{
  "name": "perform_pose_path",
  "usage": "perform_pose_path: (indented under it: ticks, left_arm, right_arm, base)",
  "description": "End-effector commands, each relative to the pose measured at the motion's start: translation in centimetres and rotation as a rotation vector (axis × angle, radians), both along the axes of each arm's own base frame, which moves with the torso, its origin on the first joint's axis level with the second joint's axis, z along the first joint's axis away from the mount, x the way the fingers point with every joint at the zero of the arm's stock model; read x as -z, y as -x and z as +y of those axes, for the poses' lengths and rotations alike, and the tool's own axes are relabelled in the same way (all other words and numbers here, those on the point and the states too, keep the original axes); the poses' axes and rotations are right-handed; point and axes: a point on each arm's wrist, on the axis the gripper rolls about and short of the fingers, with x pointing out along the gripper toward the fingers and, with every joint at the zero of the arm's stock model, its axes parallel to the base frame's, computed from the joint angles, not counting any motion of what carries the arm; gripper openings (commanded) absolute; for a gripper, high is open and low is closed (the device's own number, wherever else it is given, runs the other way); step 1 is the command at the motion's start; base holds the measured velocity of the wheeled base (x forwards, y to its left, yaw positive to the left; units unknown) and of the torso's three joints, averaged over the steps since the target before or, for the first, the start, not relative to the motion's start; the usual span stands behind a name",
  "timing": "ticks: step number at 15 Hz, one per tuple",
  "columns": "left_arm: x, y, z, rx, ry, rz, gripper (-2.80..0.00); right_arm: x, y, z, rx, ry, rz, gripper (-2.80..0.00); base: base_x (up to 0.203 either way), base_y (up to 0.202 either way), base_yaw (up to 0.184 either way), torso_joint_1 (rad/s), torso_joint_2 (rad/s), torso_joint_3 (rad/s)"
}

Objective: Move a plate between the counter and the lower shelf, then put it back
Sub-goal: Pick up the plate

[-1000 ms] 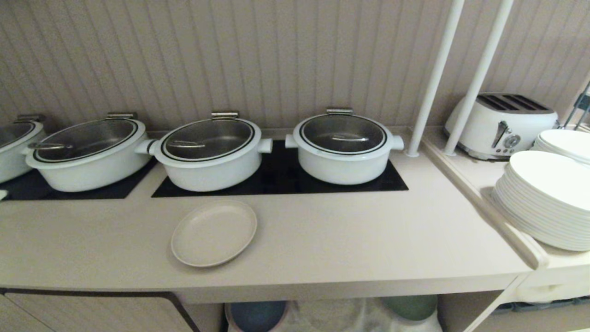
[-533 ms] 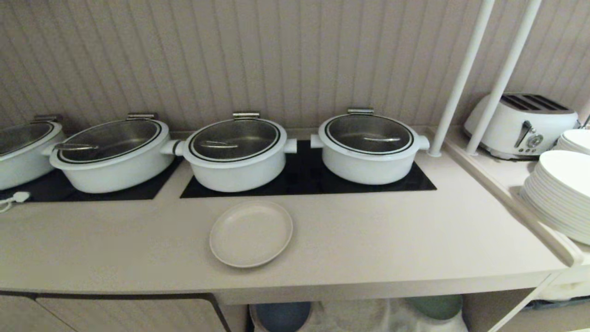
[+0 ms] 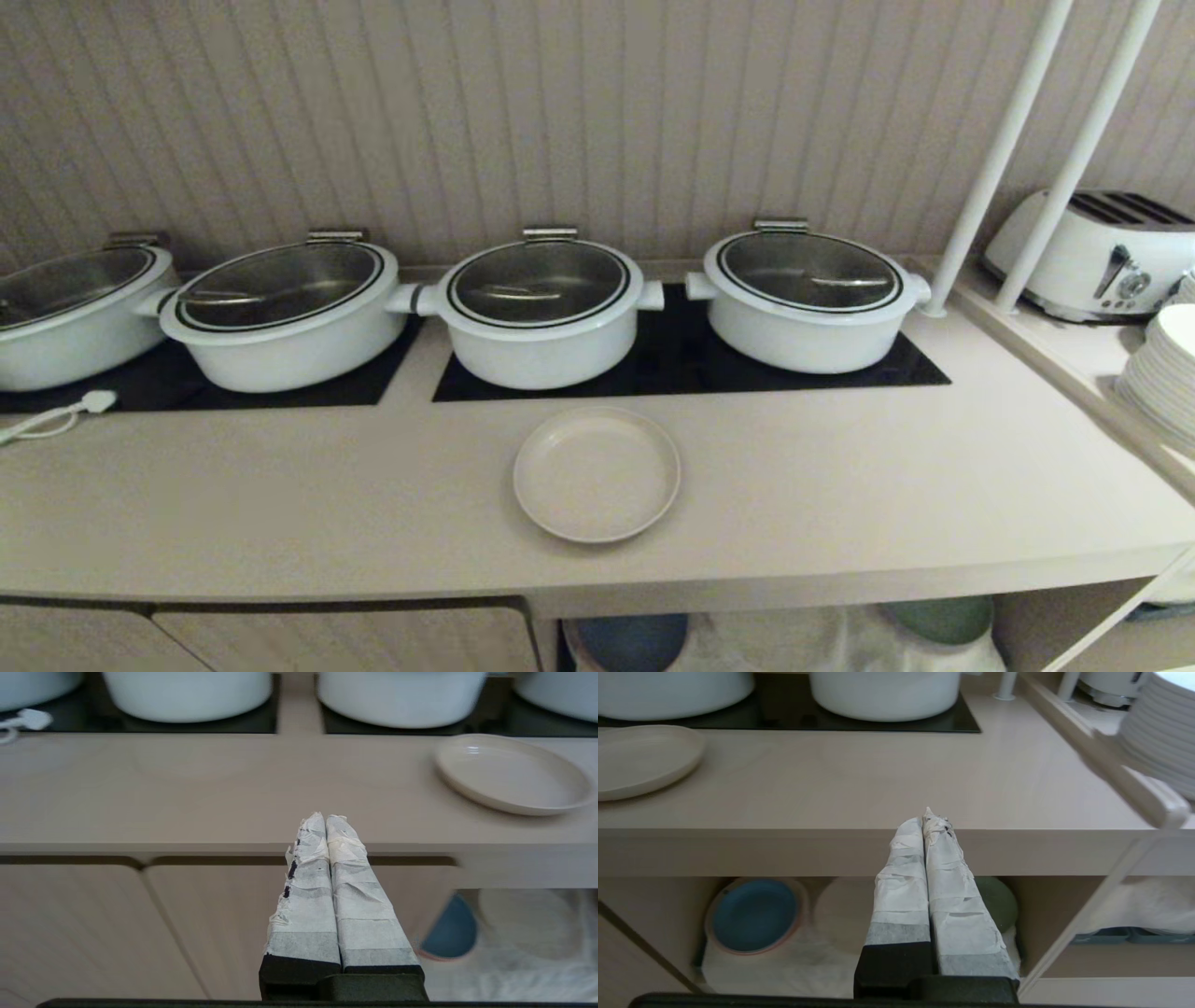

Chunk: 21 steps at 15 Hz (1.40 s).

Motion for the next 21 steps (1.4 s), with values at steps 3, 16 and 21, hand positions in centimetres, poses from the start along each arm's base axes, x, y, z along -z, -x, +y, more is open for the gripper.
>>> perform_pose_path:
  ticks: [3, 16, 21]
  left_arm:
    - [0.0, 0.0, 0.0, -0.001, 0.001, -0.001, -2.8]
    - [0.0, 0.0, 0.0, 0.0, 0.011, -0.001, -2.8]
    - [0.0, 0.0, 0.0, 0.0, 0.011, -0.001, -2.8]
  right_arm:
    - [0.0, -0.01, 0.0, 0.0, 0.001, 0.001, -2.8]
    - [-0.01, -0.01, 0.0, 0.0, 0.001, 0.001, -2.8]
    - [-0.01, -0.01, 0.0, 0.0, 0.001, 0.001, -2.8]
  base:
    - [0.0, 0.197, 0.0, 0.001, 0.0, 0.003]
    - [0.0, 0.178, -0.001, 0.003, 0.0, 0.001]
    - [0.0, 0.0, 0.0, 0.0, 0.0, 0.0]
